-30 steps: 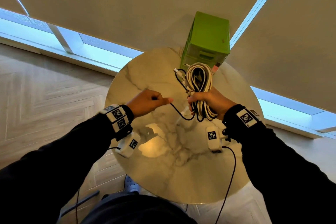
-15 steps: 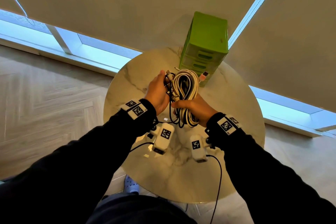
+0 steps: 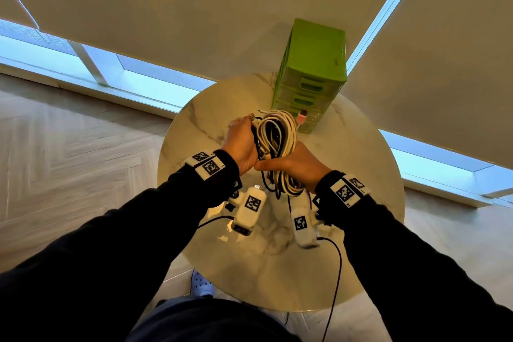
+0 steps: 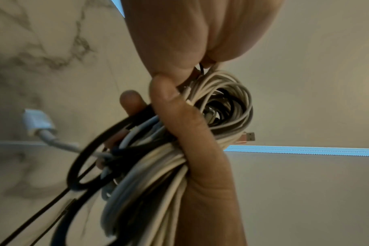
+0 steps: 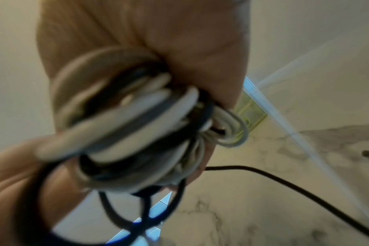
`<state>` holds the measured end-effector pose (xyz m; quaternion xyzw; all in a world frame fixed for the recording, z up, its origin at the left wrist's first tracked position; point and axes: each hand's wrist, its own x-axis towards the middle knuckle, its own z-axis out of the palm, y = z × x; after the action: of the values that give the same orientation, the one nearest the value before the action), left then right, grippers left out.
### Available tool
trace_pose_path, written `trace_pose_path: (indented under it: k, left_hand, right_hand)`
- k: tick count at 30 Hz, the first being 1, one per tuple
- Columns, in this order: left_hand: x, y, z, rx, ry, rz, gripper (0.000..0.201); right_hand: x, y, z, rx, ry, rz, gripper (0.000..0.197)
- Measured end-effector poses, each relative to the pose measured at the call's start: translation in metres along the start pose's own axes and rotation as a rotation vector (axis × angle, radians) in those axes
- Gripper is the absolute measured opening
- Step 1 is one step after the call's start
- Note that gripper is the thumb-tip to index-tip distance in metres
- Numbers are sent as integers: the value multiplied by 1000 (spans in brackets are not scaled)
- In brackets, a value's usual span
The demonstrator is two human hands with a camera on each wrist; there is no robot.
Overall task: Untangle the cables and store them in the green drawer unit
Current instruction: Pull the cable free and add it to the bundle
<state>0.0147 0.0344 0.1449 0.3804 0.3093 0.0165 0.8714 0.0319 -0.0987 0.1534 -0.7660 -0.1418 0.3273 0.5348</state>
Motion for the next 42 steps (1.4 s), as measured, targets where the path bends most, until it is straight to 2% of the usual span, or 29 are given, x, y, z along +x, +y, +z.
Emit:
trace_pose_path:
  k: [3, 6, 9, 10, 13, 14, 16, 18, 20, 22, 23, 26, 27, 29, 32, 34, 39, 42]
  left_hand:
    - [5, 3, -8, -37, -124, -51, 48]
    - [1, 7, -7, -55, -230, -88, 44]
    - [2, 12, -8, -65, -252, -21, 42]
    - [4, 13, -9, -66, -265, 2, 39]
    - [6, 12, -10, 12, -195, 92, 31]
    - [4, 9, -11, 59, -184, 116, 33]
    - [2, -3, -21, 242, -237, 124, 52]
    - [-4, -19, -32, 481, -368, 28, 70]
    - [-11, -32, -42, 675, -497, -166, 83]
    - [-20, -38, -47, 754, -588, -347, 83]
    - [-23, -39, -49, 783, -610, -380, 76]
    - [-18, -34, -57, 911, -585, -249, 45]
    - [-13, -29, -61, 961, -538, -183, 41]
    - [-6, -15, -65, 999, -417, -55, 44]
    - [0, 2, -63, 872, -264, 142, 45]
    - [2, 7, -55, 696, -189, 195, 40]
    - [1, -4, -21, 221, -129, 121, 47]
    - [6, -5, -5, 61, -120, 68, 59]
  right_hand:
    - [7, 4, 0, -223, 73, 55, 58]
    - [10, 0, -1, -376, 142, 80, 43]
    - [12, -7, -4, -493, 163, 43, 35]
    - [11, -7, -5, -445, 174, 25, 31]
    - [11, -7, -6, -192, 213, -23, 24]
    - [11, -6, -6, -102, 216, -50, 22]
    - [11, -6, -7, 48, 224, -93, 23]
    - [12, -6, -9, 135, 271, -102, 30]
    - [10, -9, -14, 205, 292, -99, 23]
    - [8, -13, -19, 232, 295, -96, 14]
    - [8, -15, -23, 220, 298, -100, 14]
    - [9, -13, -37, 118, 282, -110, 23]
    - [10, -10, -43, 45, 273, -114, 28]
    - [9, -6, -51, -102, 228, -109, 41]
    - [2, -2, -54, -156, 145, -54, 46]
    - [-1, -1, -47, -126, 99, -32, 41]
    - [5, 5, -20, -55, 123, -12, 45]
    - [4, 7, -5, -26, 87, -38, 44]
